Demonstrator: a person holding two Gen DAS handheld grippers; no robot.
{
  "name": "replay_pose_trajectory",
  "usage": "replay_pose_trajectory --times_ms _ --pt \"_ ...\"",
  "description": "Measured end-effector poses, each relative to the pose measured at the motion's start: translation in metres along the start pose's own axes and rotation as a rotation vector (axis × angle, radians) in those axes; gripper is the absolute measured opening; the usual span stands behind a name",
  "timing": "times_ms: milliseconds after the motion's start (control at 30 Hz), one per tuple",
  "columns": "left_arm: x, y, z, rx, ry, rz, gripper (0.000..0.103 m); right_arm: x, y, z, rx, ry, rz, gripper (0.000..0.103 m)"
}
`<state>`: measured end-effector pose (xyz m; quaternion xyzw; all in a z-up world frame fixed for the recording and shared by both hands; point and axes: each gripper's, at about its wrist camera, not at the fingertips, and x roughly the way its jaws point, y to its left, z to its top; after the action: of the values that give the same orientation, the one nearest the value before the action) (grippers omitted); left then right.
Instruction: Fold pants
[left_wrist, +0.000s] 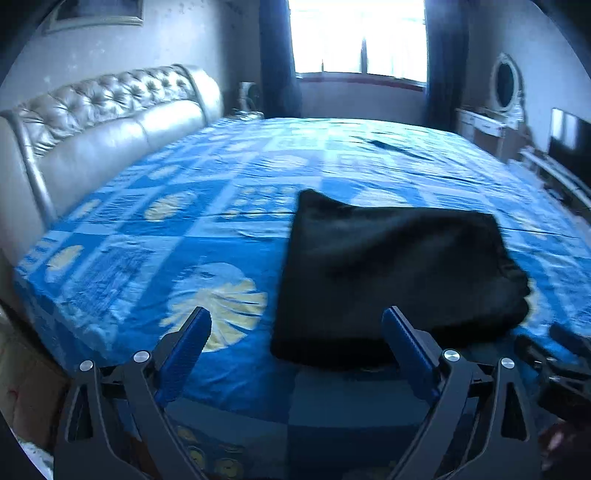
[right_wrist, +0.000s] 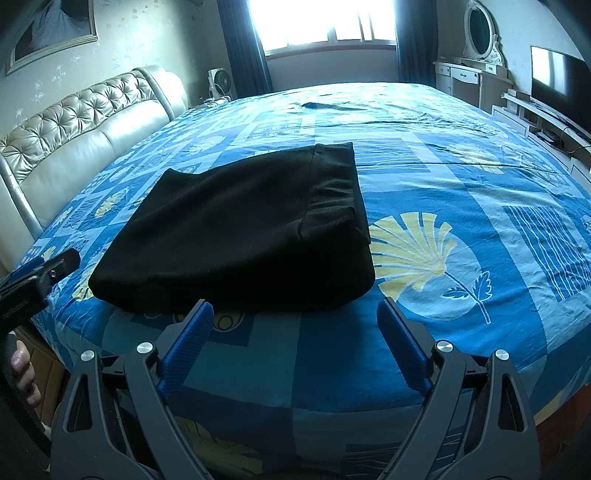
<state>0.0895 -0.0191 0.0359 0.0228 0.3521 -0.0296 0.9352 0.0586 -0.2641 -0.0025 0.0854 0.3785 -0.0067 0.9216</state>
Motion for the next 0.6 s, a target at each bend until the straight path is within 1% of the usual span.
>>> replay_pose_trajectory --times_ms 67,233,433,500,600 --pt "-0.0027 -0.0018 0.002 0.017 -0.005 -0.032 0.093 0.0 -0.0002 -0.0001 0.0 0.001 0.0 0.09" --pt "-0.0024 -0.0089 0.0001 0.063 -0.007 -0.029 0.093 0.0007 -0.0007 0.0004 -0.002 0.002 0.001 0.09" --pt "-0.001 -0.0087 0.0 0.052 -0.005 -0.024 0.093 0.0009 -0.0008 -0.0002 -0.002 0.005 0.003 0.09" --pt "-0.003 -0.0073 -0.0001 0.04 -0.02 -0.017 0.093 0.0011 -0.0013 0.0003 -0.001 0.003 0.002 0.09" --pt "-0.0032 -0.0051 -0.0001 0.019 -0.033 0.009 0.093 0.0011 -0.0013 0.0002 -0.002 0.002 0.002 0.09"
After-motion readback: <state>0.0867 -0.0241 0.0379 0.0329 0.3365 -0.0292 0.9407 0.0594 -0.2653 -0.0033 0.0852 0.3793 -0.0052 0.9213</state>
